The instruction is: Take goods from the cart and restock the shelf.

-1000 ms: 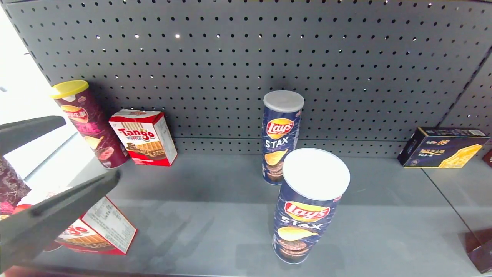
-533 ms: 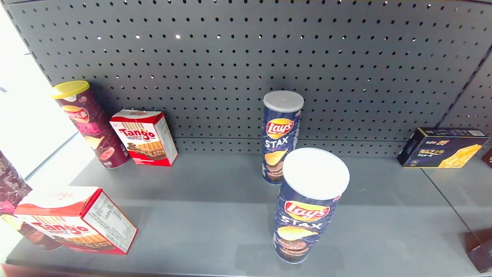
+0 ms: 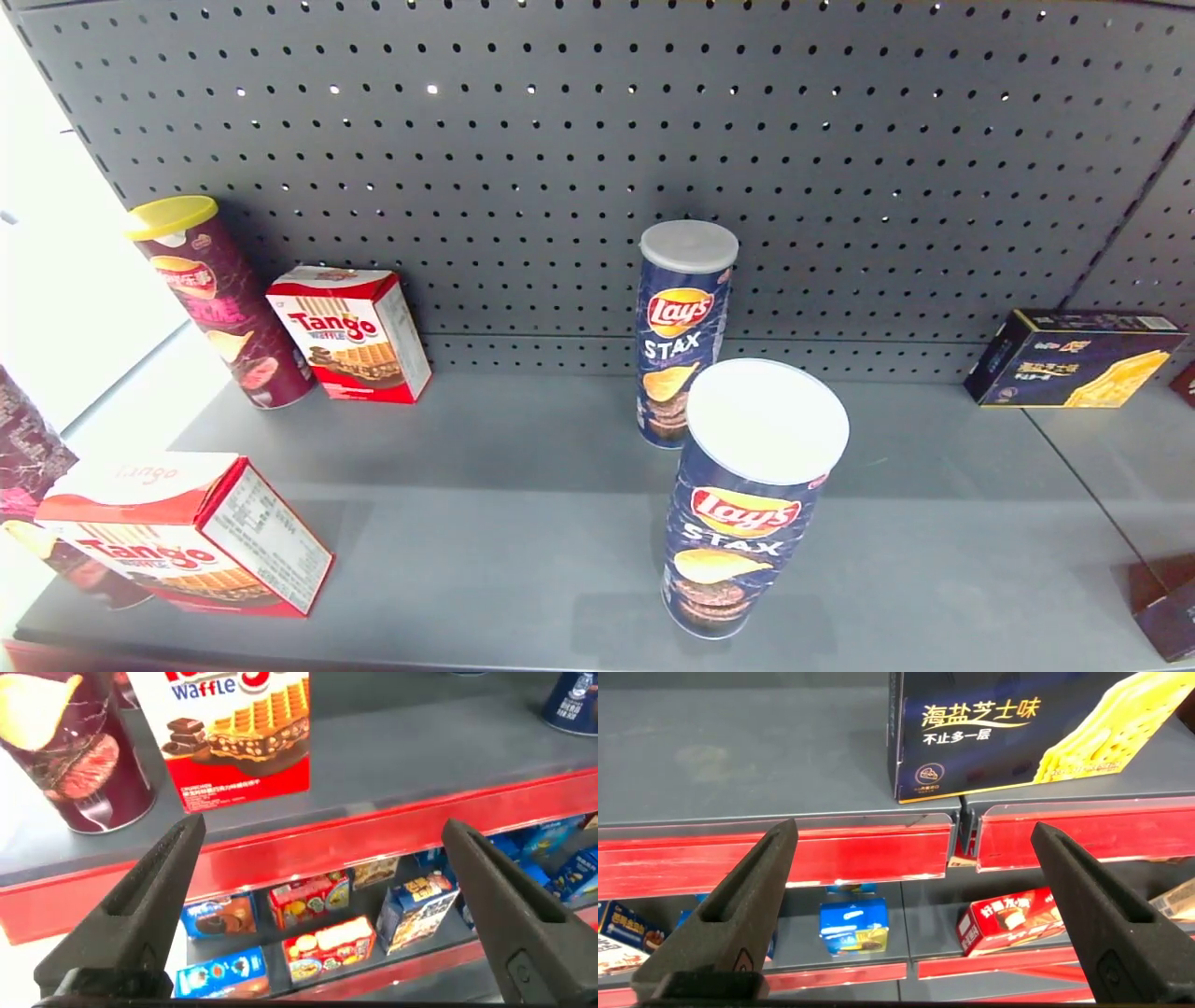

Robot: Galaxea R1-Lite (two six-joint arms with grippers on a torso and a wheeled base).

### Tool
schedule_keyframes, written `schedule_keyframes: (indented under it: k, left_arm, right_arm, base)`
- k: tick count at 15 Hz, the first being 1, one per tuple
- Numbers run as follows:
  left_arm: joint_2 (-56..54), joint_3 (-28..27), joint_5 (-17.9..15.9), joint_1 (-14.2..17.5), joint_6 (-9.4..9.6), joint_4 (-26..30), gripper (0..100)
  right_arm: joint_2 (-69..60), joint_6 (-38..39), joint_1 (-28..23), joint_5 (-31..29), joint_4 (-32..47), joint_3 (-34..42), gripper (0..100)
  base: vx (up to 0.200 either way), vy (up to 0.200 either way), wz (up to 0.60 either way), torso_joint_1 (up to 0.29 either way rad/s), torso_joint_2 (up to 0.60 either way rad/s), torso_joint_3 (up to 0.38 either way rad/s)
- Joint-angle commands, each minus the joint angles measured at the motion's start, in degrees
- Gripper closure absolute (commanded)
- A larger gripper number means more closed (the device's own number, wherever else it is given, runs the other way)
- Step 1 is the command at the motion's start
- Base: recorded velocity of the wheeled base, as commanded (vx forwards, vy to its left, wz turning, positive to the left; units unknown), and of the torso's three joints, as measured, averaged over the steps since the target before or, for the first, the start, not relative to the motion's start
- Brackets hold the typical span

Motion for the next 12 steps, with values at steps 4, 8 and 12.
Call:
schedule_keyframes:
  k: [4,8,12]
  left_arm:
    - [-1.05,0.07,-0.21,0.14,-1.43,-0.01,0]
    - [-1.05,0.07,12.97,0.14,-4.95,-0.1,0]
    - [-1.05,0.07,23.34,0.05,-3.72,2.1,0]
  right_arm:
    - [0.09,-0.04,0.0,-0.01,-0.02,0.0,0]
    - [0.0,-0.04,0.0,-0.01,-0.02,0.0,0]
    - [0.0,-0.04,0.0,-0.01,-0.02,0.0,0]
  base:
    - [0.0,0.0,0.0,0.0,0.0,0.0]
    - [0.0,0.0,0.0,0.0,0.0,0.0]
    - [0.0,0.0,0.0,0.0,0.0,0.0]
